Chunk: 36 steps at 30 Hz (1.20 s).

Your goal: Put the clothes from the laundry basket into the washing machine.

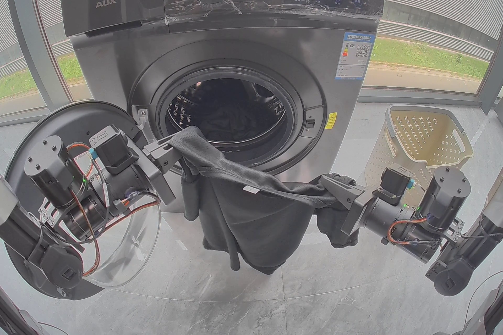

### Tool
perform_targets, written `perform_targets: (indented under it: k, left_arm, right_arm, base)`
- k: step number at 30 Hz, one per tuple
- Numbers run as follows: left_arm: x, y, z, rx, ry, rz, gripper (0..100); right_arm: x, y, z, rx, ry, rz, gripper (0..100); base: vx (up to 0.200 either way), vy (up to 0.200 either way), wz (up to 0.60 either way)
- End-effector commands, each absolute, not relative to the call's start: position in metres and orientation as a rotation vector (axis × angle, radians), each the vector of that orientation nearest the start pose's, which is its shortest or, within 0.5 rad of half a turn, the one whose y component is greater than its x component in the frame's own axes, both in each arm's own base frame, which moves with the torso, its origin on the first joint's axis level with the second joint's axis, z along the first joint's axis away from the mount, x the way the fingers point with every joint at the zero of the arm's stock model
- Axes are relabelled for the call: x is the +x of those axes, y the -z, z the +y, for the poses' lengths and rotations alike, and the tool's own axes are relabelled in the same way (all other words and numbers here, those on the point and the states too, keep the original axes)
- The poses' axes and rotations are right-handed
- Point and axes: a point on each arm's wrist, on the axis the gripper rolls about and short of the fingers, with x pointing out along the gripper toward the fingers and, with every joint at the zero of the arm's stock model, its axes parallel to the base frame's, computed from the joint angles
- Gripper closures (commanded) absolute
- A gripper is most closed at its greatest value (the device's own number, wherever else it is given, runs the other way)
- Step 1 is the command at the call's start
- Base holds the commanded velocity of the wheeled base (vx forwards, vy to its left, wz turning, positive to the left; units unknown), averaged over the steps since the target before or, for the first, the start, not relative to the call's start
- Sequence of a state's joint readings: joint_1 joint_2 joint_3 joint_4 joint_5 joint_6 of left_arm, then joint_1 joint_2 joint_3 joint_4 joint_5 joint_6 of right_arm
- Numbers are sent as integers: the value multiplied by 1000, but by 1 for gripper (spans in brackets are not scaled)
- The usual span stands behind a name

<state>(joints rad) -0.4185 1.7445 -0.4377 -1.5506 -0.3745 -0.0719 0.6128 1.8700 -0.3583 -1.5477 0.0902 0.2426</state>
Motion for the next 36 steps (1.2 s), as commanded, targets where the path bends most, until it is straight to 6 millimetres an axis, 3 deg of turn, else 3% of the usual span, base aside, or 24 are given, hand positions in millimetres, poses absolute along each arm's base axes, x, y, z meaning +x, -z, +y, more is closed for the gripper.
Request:
perform_targets:
  k: [1,6,9,11,21,25,32,36]
  left_arm:
    - [241,-171,-117,-72,799,-221,100]
    - [245,-171,-119,-72,783,-225,100]
    - [253,-173,-124,-80,745,-241,100]
    - [255,-173,-125,-81,742,-245,100]
    - [259,-168,-134,-86,738,-232,100]
    - [257,-168,-137,-87,747,-230,100]
    - [250,-171,-145,-96,784,-240,100]
    - [248,-174,-147,-103,794,-249,100]
  right_arm:
    - [221,-119,163,239,-718,60,0]
    - [207,-106,166,217,-751,130,0]
    - [176,-81,161,144,-832,281,0]
    - [170,-69,160,116,-864,347,0]
    - [156,-61,175,110,-1000,404,0]
    - [164,-63,178,115,-988,378,0]
    - [220,-55,195,134,-892,287,0]
    - [245,-38,205,113,-868,277,0]
  base:
    - [0,0,0]
    - [0,0,0]
    - [0,0,0]
    - [0,0,0]
    - [0,0,0]
    - [0,0,0]
    - [0,0,0]
    - [0,0,0]
